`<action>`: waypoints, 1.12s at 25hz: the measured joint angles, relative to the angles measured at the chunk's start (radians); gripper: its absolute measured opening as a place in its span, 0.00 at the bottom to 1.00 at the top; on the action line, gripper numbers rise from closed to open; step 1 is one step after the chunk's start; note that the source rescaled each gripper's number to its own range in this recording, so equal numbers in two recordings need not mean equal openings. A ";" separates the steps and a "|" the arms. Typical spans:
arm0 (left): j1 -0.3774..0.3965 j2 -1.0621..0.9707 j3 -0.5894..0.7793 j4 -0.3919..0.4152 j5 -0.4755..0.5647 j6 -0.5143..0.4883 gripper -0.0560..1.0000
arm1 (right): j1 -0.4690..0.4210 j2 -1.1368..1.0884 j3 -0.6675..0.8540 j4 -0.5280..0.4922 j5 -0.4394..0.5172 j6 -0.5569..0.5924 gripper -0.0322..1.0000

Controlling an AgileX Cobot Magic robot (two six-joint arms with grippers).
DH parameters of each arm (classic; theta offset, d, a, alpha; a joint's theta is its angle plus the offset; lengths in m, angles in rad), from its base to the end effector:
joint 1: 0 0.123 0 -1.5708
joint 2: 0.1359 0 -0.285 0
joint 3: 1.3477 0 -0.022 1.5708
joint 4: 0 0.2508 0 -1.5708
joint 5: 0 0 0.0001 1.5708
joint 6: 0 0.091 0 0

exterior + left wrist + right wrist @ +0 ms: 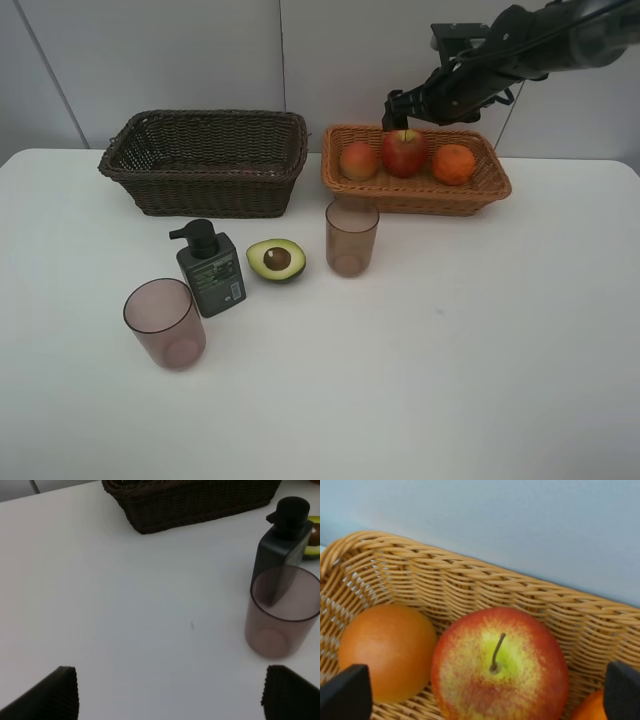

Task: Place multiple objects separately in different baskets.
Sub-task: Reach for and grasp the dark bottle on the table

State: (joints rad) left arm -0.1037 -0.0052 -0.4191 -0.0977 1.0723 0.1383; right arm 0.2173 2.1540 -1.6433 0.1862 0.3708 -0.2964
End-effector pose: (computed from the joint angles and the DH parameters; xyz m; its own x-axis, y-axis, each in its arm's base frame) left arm 0.0014 -0.0080 0.2539 -0.5091 0.1445 -0.8485 0.2228 0.9743 0.0322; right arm 0.4765 0.1115 0.1900 -0.6554 -0.2697 -0.7055 -0.3440 0.9382 -0.0390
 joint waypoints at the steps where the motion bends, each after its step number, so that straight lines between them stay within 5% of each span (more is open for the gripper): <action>1: 0.000 0.000 0.000 0.000 0.000 0.000 0.97 | 0.000 0.000 0.000 0.005 0.000 0.000 0.98; 16: 0.000 0.000 0.000 0.000 0.000 0.000 0.97 | 0.001 -0.058 0.000 -0.008 0.055 0.000 1.00; 28: 0.000 0.000 0.000 0.000 0.000 0.000 0.97 | 0.017 -0.229 0.010 -0.013 0.396 0.000 1.00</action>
State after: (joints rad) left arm -0.1037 -0.0052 -0.4191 -0.0977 1.0723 0.1383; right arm 0.2345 1.9249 -1.6332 0.1737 0.7672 -0.2964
